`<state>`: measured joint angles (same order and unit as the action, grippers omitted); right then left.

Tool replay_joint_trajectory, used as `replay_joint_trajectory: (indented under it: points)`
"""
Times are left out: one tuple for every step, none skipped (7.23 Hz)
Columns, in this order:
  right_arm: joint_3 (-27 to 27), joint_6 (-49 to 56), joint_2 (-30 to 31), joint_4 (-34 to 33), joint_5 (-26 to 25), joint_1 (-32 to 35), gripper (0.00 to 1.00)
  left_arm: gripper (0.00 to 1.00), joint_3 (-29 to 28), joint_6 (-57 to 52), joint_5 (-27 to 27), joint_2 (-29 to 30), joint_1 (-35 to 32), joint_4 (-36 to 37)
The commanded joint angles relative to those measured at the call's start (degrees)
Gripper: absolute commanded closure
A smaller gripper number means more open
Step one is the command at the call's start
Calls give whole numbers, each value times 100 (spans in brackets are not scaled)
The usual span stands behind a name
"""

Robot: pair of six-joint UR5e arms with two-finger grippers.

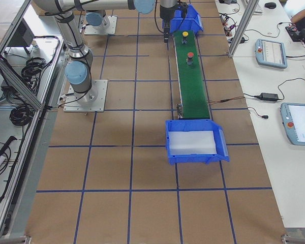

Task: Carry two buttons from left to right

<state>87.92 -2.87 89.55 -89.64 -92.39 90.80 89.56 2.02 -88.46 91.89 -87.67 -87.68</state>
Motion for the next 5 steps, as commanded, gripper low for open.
replay_joint_trajectory:
  points:
    - [-90, 154, 62, 8, -103, 0, 0, 0, 0, -8, -66, -4, 5, 58]
    - [-108, 129, 63, -62, -104, 52, 0, 0, 0, -17, -179, -4, 57, -11]
    - [-99, 94, 63, -71, -43, 9, 0, 0, 0, -17, -189, -4, 49, -21]
    - [-65, -185, 63, -132, -51, 61, 0, 0, 26, -17, -189, -4, 49, -38]
    - [-64, -379, 28, -559, -51, 113, 0, 0, 1, -17, -181, -4, 22, -12]
